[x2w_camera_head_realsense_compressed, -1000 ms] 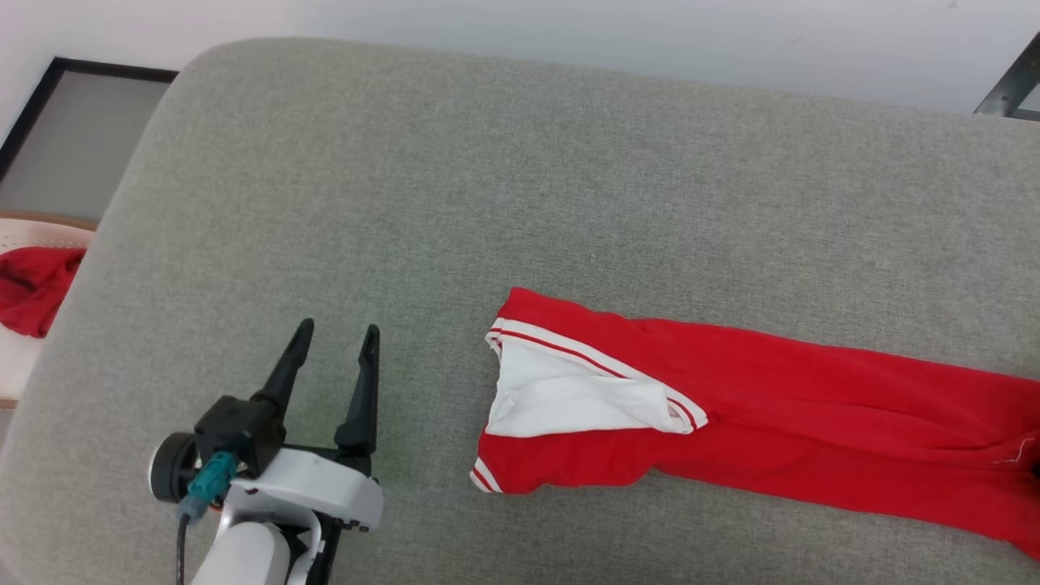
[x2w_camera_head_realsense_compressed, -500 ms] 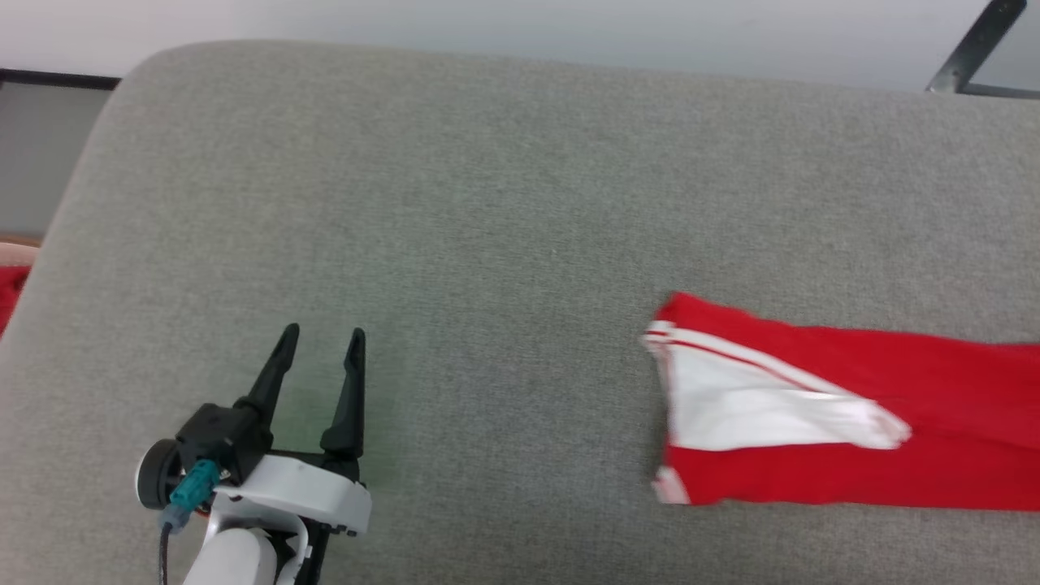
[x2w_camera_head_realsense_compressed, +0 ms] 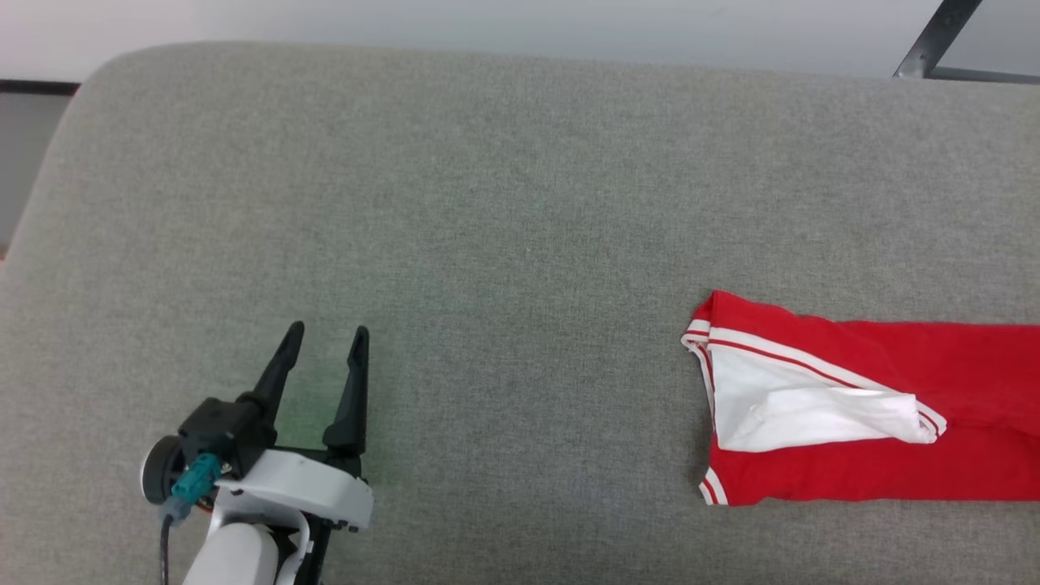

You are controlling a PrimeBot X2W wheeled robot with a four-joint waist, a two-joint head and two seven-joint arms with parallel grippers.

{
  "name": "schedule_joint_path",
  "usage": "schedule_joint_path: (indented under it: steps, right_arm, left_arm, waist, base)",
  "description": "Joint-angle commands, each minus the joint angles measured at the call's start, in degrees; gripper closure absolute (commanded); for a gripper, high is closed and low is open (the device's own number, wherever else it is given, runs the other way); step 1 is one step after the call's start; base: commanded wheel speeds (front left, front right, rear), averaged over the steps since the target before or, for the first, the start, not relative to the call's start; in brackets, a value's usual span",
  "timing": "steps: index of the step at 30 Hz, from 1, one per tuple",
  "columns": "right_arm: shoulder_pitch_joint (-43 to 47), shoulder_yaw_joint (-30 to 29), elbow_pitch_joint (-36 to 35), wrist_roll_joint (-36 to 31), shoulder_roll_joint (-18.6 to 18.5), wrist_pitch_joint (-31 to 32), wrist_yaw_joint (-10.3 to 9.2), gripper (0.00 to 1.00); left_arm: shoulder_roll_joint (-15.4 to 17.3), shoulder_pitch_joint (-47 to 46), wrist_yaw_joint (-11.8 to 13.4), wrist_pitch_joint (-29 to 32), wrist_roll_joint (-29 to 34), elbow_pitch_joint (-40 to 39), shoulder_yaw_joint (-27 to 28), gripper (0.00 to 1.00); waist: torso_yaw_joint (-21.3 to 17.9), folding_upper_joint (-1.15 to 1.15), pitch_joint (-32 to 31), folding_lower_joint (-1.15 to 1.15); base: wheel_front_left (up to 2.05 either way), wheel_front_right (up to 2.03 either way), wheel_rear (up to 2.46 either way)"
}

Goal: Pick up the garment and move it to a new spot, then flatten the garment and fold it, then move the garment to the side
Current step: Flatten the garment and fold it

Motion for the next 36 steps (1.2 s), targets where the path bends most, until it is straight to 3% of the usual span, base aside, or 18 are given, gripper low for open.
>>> schedule_joint_path:
  steps: [1, 10, 17, 26, 36]
  right_arm:
    - [0.2, 1.8, -3.0, 2.9, 1.1, 1.1, -0.03, 1.00]
    - [2.2, 16.3, -27.3, 11.3, 3.1, 9.9, -0.03, 1.00]
    - [2.3, 22.1, -35.4, 12.8, 5.5, 13.4, -0.04, 1.00]
    - [0.7, 29.4, -36.3, 11.9, 8.2, 15.3, -0.03, 1.00]
    - [-1.8, 33.6, -31.2, 10.4, 10.3, 10.1, -0.03, 1.00]
  left_arm:
    - [-0.2, 0.7, -0.2, 0.0, 0.0, 0.1, 0.5, 0.00]
    - [-1.9, 1.6, -0.9, 0.0, -0.1, 1.0, 1.2, 0.00]
    - [-3.2, 1.7, -1.5, 0.0, 0.3, 1.4, 1.7, 0.00]
    - [-4.6, 1.6, -2.4, 0.0, 1.0, 1.9, 2.8, 0.00]
    - [-5.4, 1.8, -3.0, 0.0, 2.0, 2.7, 3.9, 0.00]
  waist:
    - [-0.1, 0.00, -0.6, 0.00]
    - [1.0, 0.00, -2.5, 0.00]
    - [2.8, 0.00, -2.5, 0.00]
    - [4.8, 0.00, -2.3, 0.00]
    - [4.7, 0.00, -3.0, 0.00]
  base:
    - [0.00, 0.00, 0.00]
    - [0.00, 0.00, 0.00]
    - [0.00, 0.00, 0.00]
    - [0.00, 0.00, 0.00]
    - [0.00, 0.00, 0.00]
